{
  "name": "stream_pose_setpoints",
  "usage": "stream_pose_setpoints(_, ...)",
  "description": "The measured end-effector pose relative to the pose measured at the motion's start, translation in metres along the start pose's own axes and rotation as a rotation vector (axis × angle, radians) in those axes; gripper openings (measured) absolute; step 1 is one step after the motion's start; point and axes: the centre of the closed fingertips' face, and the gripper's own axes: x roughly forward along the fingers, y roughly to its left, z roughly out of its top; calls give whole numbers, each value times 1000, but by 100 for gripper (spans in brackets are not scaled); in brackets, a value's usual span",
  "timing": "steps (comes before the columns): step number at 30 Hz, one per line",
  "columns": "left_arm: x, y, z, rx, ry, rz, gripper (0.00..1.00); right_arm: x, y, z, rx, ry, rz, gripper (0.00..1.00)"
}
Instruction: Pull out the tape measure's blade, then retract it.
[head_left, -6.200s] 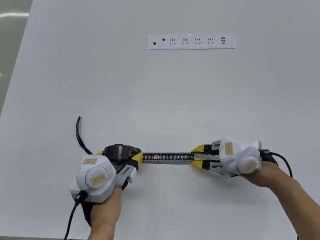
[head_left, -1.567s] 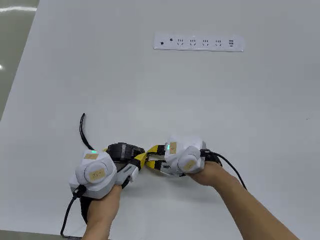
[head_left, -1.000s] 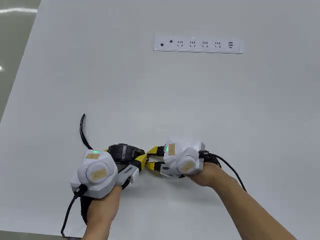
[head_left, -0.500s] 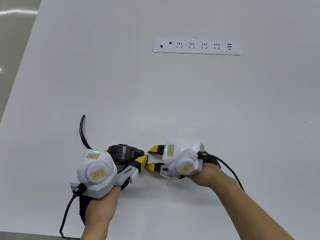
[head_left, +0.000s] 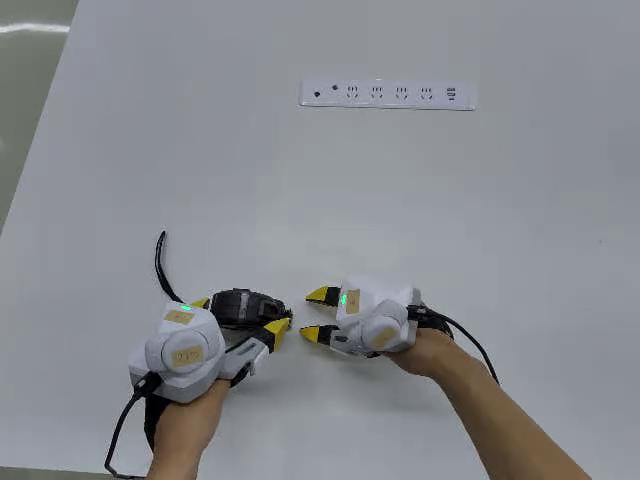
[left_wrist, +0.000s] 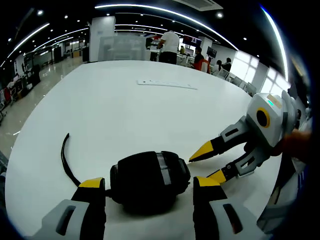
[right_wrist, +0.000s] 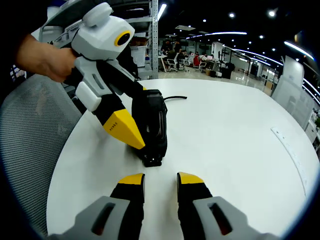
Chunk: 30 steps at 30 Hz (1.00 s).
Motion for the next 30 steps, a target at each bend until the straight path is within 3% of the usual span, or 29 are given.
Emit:
stream_pose_setpoints(14,-10,4,-13,65,18,-89,70,-38,-6,-22,53,17,-77,30)
stream_pose_setpoints(27,-18,12,-25,154,31,-152,70,-77,-2,-45,118,11,-149,35)
stream_pose_setpoints(30,-22,9,-28,192,29,-189,69,-87,0,-51,135,16,-170,37)
